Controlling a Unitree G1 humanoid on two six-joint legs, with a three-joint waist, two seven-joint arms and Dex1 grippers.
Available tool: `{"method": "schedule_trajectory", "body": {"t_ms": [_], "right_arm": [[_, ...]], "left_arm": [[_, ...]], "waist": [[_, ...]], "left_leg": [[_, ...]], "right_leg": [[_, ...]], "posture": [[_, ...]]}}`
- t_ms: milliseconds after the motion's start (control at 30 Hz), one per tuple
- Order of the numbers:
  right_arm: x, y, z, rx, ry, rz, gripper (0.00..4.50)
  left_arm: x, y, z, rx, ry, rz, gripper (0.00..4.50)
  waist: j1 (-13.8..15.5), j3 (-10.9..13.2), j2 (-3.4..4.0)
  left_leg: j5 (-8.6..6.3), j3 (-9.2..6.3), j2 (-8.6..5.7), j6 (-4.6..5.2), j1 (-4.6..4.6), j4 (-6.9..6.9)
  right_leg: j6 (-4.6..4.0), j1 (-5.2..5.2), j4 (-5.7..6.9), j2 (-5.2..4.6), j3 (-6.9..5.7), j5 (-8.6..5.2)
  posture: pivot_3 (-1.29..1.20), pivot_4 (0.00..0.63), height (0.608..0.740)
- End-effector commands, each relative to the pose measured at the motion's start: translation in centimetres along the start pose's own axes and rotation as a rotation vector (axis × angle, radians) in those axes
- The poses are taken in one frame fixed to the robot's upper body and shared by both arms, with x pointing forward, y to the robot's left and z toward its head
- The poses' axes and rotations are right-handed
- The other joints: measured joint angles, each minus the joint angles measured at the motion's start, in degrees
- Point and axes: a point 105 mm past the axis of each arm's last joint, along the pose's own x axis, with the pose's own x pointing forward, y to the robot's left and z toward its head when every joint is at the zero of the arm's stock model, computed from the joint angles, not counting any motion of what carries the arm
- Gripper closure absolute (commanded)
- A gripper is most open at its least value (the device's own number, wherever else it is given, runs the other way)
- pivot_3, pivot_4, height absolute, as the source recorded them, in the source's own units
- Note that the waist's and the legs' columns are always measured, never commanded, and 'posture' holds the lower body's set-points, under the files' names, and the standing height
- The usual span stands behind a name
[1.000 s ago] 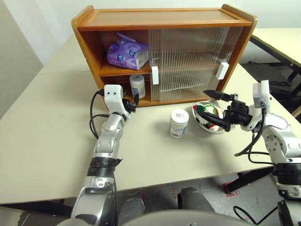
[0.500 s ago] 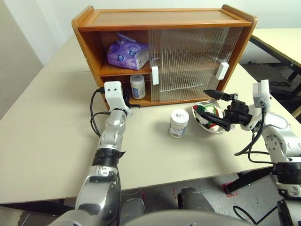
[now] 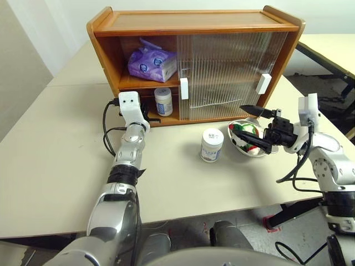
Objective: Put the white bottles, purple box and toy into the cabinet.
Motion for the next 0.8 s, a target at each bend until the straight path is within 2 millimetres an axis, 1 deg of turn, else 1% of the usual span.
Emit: {"method": "schedule_trajectory", "body": {"t_ms": [33,100,233,367,533,800], "right_arm": [[0.3,0.0,0.2,-0.012,0.007,0.004,0.00],[0.2,0.0,0.2,-0.010,0.007,0.003,0.00],[0.2,0.1,0.2,-0.011,0.007,0.002,0.00],[0.2,0.1,0.2,-0.012,0.005,0.001,0.00],[0.2,0.2,0.2,-0.012,0.004,0.002,0.00],[0.2,0.1,0.3,-0.014,0.005,0.001,0.00]], "left_arm": [[0.6,-0.4,0.2,-0.008,0.003,-0.012,4.48],[0.6,-0.7,0.2,-0.008,-0.002,-0.021,4.48],[0.4,-1.6,-0.1,-0.011,0.000,-0.045,4.48],[0.1,-2.1,-0.4,-0.013,0.003,-0.054,4.48],[0.1,-2.1,-0.5,-0.012,0.005,-0.049,4.48],[0.8,-1.7,-0.5,0.003,0.014,-0.025,4.48]], "waist": [[0.11,0.00,0.00],[0.11,0.00,0.00],[0.07,0.00,0.00],[0.06,0.00,0.00],[-0.23,0.01,0.00],[-0.43,0.01,0.00]], "left_leg": [[0.02,0.00,0.00,0.02,0.01,0.01],[0.05,0.00,0.00,0.05,0.01,0.02],[0.07,0.00,-0.02,0.04,0.01,0.05],[0.07,0.00,-0.02,0.05,0.00,0.04],[0.06,0.01,-0.02,0.04,-0.02,0.02],[0.03,0.00,-0.02,0.06,-0.02,-0.03]], "right_leg": [[0.03,0.00,0.01,0.00,0.00,-0.01],[0.24,0.01,0.01,0.00,0.00,-0.14],[0.25,0.03,0.01,0.00,0.00,-0.14],[0.28,0.02,0.01,0.00,0.00,-0.15],[0.28,0.02,-0.01,0.00,-0.01,-0.16],[0.26,-0.01,-0.02,0.00,0.00,-0.15]], "posture": [[-0.17,0.000,0.740],[-0.17,0.000,0.740],[-0.18,0.000,0.740],[-0.18,0.000,0.740],[-0.18,0.000,0.740],[-0.18,0.000,0.740]]}}
